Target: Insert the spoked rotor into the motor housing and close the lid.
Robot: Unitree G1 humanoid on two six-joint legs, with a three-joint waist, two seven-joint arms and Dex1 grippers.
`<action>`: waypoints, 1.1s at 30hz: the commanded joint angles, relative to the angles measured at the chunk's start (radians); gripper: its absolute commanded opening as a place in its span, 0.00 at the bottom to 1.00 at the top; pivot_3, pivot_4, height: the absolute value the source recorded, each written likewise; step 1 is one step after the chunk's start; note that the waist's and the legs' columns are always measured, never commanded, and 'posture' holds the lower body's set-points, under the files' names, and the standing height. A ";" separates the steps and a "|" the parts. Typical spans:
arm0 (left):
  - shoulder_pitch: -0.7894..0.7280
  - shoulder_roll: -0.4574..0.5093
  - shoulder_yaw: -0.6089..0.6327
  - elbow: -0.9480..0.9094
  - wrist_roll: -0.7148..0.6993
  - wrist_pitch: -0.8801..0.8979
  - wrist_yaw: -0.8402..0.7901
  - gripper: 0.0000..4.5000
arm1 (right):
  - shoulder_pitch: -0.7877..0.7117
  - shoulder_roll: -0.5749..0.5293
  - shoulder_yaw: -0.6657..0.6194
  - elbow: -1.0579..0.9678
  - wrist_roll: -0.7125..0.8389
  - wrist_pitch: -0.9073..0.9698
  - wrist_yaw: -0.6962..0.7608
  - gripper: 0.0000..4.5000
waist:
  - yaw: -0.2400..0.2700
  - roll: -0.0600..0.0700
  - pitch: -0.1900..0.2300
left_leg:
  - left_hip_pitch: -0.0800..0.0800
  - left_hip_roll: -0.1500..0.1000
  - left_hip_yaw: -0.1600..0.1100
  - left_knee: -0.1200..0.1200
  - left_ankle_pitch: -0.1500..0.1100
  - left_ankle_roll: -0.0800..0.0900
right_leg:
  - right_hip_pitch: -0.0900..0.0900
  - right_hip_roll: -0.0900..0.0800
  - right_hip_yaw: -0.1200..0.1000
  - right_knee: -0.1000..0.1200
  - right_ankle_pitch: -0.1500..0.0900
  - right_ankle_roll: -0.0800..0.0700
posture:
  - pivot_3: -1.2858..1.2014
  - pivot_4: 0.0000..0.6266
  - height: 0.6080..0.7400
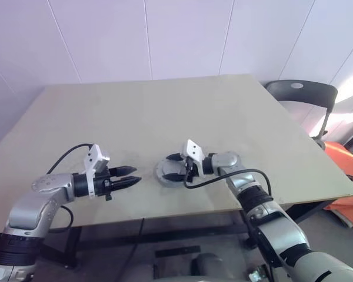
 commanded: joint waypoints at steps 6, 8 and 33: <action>-0.004 -0.003 0.031 -0.032 -0.016 -0.001 0.014 0.47 | -0.022 0.015 0.008 0.022 -0.017 -0.006 -0.003 0.73 | -0.007 0.000 0.000 | 0.000 0.000 0.000 0.000 0.000 0.000 | 0.000 0.000 0.000 0.000 0.000 0.000 | 0.52 0.00 1.00; -0.004 -0.003 0.031 -0.032 -0.017 0.000 0.014 0.47 | -0.022 0.013 0.011 0.027 -0.021 -0.008 0.001 0.73 | -0.009 0.000 0.000 | 0.000 0.000 0.000 0.000 0.000 0.000 | 0.000 0.000 0.000 0.000 0.000 0.000 | 0.52 0.00 1.00; -0.052 -0.023 0.030 0.028 0.029 -0.044 0.062 0.47 | -0.048 0.038 0.005 0.325 -0.075 -0.041 -0.069 0.73 | -0.021 -0.001 -0.003 | 0.029 0.001 -0.001 -0.001 -0.001 -0.001 | 0.023 -0.003 0.002 -0.002 -0.004 0.000 | 0.52 0.00 1.00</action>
